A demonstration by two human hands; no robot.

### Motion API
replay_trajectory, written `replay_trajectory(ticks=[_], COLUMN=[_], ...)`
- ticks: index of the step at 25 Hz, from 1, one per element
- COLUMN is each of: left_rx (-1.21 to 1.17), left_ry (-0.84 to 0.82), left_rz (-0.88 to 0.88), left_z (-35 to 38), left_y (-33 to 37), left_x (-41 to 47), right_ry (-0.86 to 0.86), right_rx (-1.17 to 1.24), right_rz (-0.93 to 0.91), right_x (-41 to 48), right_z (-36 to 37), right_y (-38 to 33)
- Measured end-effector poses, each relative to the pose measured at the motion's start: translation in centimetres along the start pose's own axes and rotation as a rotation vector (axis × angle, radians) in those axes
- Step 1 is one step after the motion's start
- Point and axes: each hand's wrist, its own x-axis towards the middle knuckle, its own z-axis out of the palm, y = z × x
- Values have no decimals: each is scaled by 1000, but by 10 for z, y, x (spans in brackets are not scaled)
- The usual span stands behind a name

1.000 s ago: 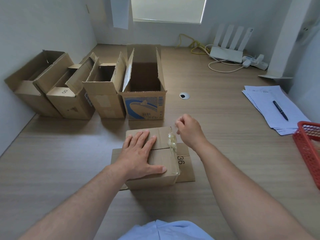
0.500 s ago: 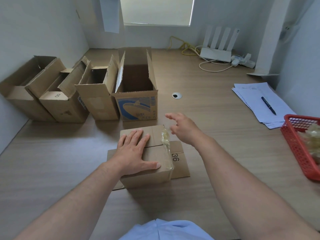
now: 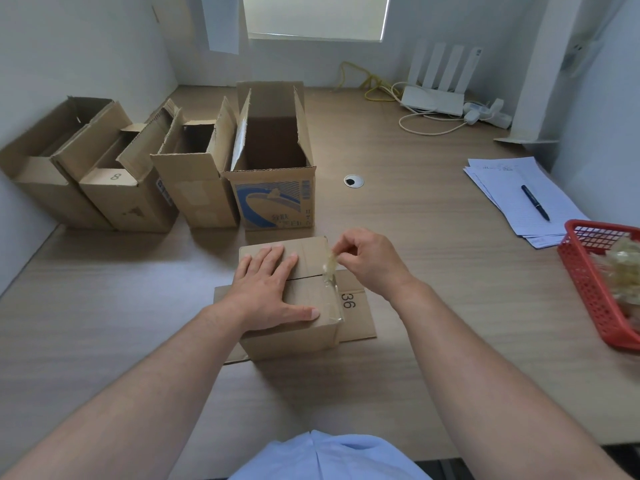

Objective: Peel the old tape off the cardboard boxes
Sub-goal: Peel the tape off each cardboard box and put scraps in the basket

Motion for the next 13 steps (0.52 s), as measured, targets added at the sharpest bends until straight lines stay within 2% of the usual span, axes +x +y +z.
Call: replay_trajectory(ticks=[5, 8, 13], left_rx=[-11, -20, -49], left_ry=[9, 9, 41], left_rz=[-7, -15, -21], left_z=[-2, -3, -2], left_y=[2, 2, 4], left_x=[0, -2, -5], right_ry=[87, 125, 407], right_rx=[-220, -193, -126], right_rz=[-173, -192, -256], right_x=[-27, -44, -68], right_z=[5, 0, -7], right_y=[3, 11, 15])
